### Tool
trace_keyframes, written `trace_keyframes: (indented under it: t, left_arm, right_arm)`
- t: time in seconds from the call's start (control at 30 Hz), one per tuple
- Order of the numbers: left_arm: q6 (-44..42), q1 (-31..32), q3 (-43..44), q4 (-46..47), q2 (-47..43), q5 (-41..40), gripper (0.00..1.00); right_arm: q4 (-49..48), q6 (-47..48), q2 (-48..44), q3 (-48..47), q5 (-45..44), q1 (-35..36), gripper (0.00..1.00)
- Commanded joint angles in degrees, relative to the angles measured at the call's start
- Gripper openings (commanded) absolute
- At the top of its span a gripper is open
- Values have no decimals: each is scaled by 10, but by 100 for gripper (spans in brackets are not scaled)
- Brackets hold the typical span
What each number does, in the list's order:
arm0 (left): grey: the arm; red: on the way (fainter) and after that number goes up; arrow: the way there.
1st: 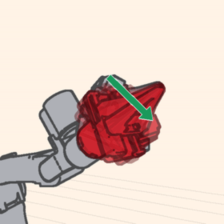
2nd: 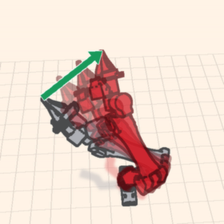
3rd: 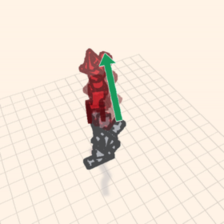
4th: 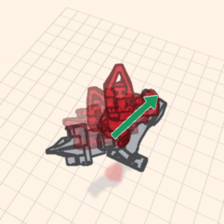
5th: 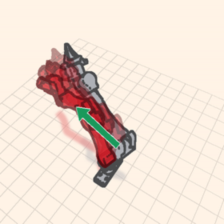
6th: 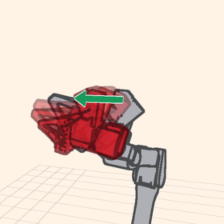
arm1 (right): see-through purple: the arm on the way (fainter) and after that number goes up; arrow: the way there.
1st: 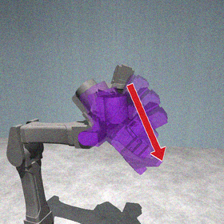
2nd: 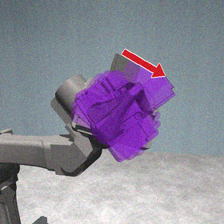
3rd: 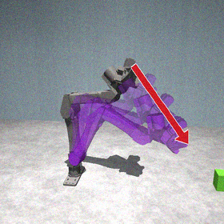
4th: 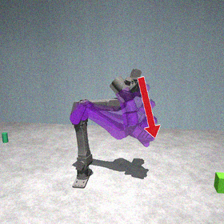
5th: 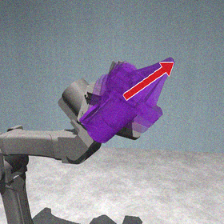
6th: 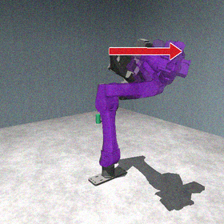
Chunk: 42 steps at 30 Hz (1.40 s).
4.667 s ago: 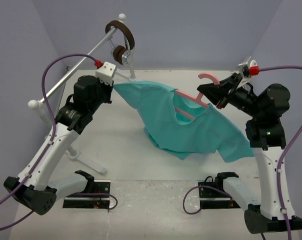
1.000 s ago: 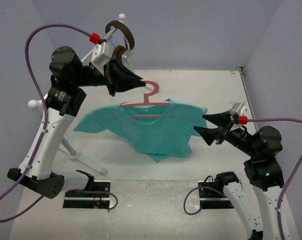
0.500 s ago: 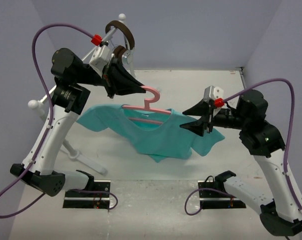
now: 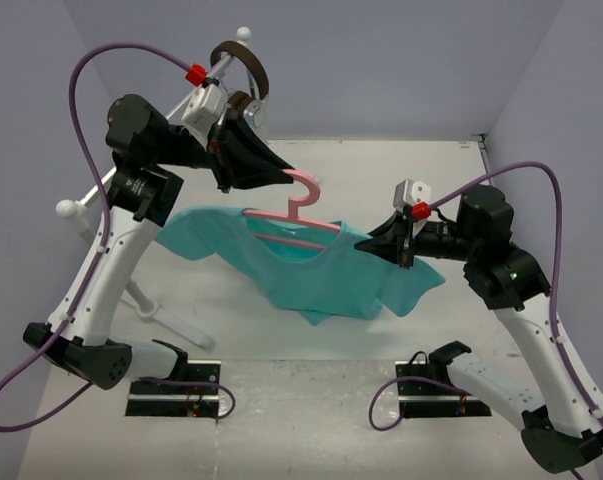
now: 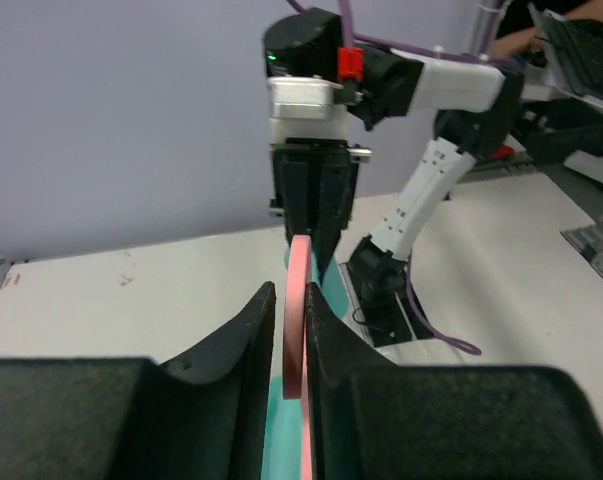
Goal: Place the t-shirt on the hanger
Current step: Place the hanger at the clothesline.
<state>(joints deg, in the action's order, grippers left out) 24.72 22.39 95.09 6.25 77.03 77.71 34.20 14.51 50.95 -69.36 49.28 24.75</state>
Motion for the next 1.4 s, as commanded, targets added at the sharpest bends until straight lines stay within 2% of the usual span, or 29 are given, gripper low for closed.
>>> trace_keyframes:
  t: [0.0,0.03,0.07,0.1,0.13,0.23,0.37,0.5,0.6,0.7,0.8,0.9,1.13,1.37]
  left_arm:
    - [-8,-11,21,-15,-11,-110,31]
    - [-9,-11,20,-16,-14,-128,45]
    - [-8,-10,21,-18,-18,-168,76]
    - [-11,-10,22,-22,-24,-188,97]
    - [-12,-10,23,-24,-25,-211,100]
    - [-13,-11,26,-52,-62,-334,100]
    - [-16,-11,5,-111,-140,-619,100]
    - [-32,-11,-35,-130,-217,-774,100]
    - [-40,-11,-69,-134,-264,-771,100]
    - [-52,-11,-130,-135,-344,-745,100]
    - [-58,-10,-180,-141,-395,-754,100]
    - [-71,-10,-182,-156,-429,-759,100]
    - [-112,-10,-119,-220,-425,-755,100]
    - [-139,-10,-120,-241,-433,-769,100]
  right_arm:
    - [-91,-27,-24,32,30,4,0]
    - [-96,-29,-26,37,27,4,0]
    - [-102,-35,-29,43,17,4,0]
    - [-107,-37,-29,46,11,4,0]
    - [-107,-42,-28,48,2,4,0]
    - [-120,-68,-18,50,-29,4,0]
    - [-142,-114,5,54,-67,5,0]
    - [-203,-165,36,56,-115,35,0]
    - [-220,-180,73,19,-183,76,0]
    - [-266,-216,156,-31,-258,115,0]
    - [-293,-232,237,-101,-328,158,0]
    - [-310,-225,319,-168,-373,201,0]
    - [-308,-249,486,-340,-395,238,0]
    - [-309,-258,543,-375,-402,247,0]
